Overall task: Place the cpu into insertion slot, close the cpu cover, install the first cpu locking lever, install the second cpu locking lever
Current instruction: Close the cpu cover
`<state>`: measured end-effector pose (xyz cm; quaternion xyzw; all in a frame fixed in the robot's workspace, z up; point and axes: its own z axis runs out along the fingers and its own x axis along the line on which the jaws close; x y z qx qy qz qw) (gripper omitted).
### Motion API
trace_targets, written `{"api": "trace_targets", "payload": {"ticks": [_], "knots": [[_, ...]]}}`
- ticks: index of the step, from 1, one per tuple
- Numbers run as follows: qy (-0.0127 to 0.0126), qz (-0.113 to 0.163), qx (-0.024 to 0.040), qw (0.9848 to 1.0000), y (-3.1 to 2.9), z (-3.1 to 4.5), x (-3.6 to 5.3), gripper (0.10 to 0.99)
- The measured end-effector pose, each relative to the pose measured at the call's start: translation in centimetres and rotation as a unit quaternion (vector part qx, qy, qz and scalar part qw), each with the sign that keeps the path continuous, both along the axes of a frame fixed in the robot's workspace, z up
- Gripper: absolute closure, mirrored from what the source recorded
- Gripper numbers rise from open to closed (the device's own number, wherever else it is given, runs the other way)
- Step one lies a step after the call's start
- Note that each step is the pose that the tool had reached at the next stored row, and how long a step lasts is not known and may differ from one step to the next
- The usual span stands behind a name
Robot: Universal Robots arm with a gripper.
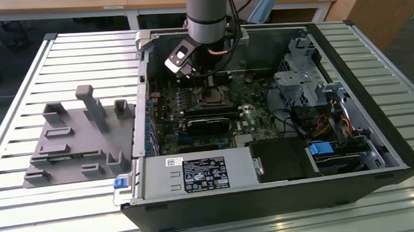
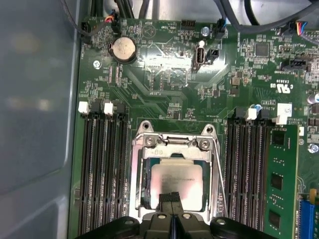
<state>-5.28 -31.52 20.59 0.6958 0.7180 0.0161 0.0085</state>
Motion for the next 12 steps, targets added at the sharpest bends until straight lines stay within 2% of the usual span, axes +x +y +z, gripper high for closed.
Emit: {"api": "trace_targets", "payload": {"ticks": [2, 4, 9, 12], "knots": [[-0.0028, 0.000, -0.0011, 1.0000, -0.01, -0.02, 0.00, 0.980], [-0.0044, 0.000, -0.0013, 1.0000, 0.00, -0.11, 0.01, 0.980], [-0.0049, 0.000, -0.0033, 1.0000, 0.00, -0.40, 0.00, 0.980], [-0.0064, 0.000, -0.0039, 1.0000, 0.00, -0.52, 0.06, 0.980]]}}
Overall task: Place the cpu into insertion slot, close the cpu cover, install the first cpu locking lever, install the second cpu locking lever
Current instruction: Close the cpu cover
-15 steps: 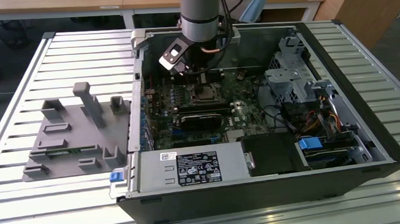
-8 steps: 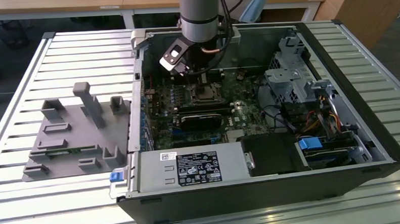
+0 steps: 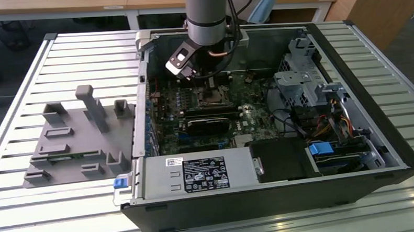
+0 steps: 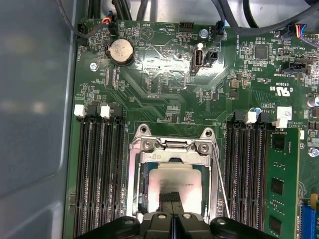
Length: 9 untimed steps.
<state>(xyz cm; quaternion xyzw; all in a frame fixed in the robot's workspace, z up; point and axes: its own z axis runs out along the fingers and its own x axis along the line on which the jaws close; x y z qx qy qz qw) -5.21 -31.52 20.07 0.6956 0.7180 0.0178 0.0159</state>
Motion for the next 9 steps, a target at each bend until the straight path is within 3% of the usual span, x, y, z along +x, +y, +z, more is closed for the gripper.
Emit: {"api": "trace_targets", "payload": {"ticks": [9], "knots": [[-0.0043, 0.000, 0.0001, 1.0000, 0.09, 0.05, 0.74, 0.980]]}}
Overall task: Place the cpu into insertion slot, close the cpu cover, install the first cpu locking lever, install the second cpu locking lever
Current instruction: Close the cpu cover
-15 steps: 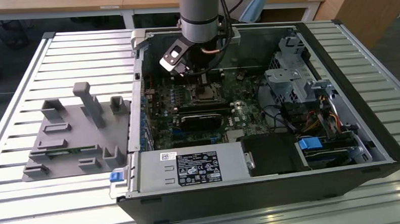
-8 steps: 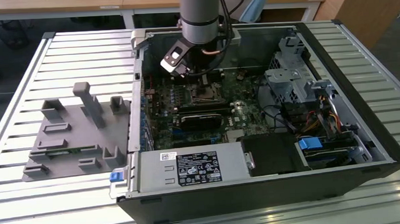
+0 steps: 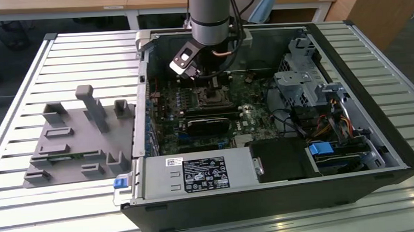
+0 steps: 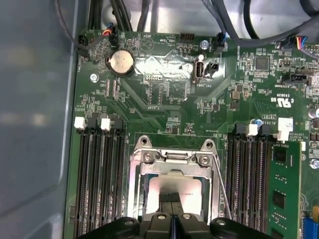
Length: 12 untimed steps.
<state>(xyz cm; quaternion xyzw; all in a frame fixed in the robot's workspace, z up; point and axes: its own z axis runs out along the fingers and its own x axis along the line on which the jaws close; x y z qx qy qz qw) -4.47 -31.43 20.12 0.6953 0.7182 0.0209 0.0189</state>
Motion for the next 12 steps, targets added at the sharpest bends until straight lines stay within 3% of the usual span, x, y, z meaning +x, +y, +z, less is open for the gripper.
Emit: {"api": "trace_targets", "payload": {"ticks": [5, 8, 12], "knots": [[0.0003, 0.000, -0.0001, 1.0000, 0.00, 0.81, 0.00, 0.980], [0.0032, 0.000, 0.0001, 1.0000, 0.01, 0.85, 0.18, 0.980], [0.0035, -0.001, -0.0001, 1.0000, 0.00, 0.86, 0.41, 0.980]]}}
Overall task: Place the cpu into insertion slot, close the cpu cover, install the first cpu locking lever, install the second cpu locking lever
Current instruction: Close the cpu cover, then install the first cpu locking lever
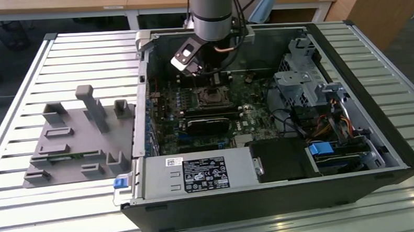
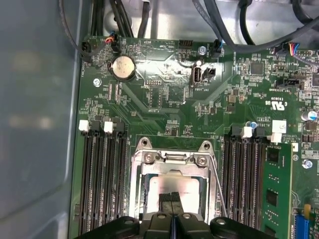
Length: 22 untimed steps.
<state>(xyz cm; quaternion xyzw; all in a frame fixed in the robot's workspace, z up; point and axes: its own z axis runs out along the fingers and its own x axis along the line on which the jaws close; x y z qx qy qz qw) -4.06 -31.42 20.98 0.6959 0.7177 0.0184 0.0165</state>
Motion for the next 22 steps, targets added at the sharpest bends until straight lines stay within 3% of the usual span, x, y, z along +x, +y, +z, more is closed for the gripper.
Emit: {"api": "trace_targets", "payload": {"ticks": [15, 22], "knots": [[0.0001, 0.000, -0.0001, 1.0000, 0.00, 0.17, 0.12, 0.980], [0.0001, 0.000, 0.0000, 1.0000, 0.00, 1.12, 0.13, 0.980]]}}
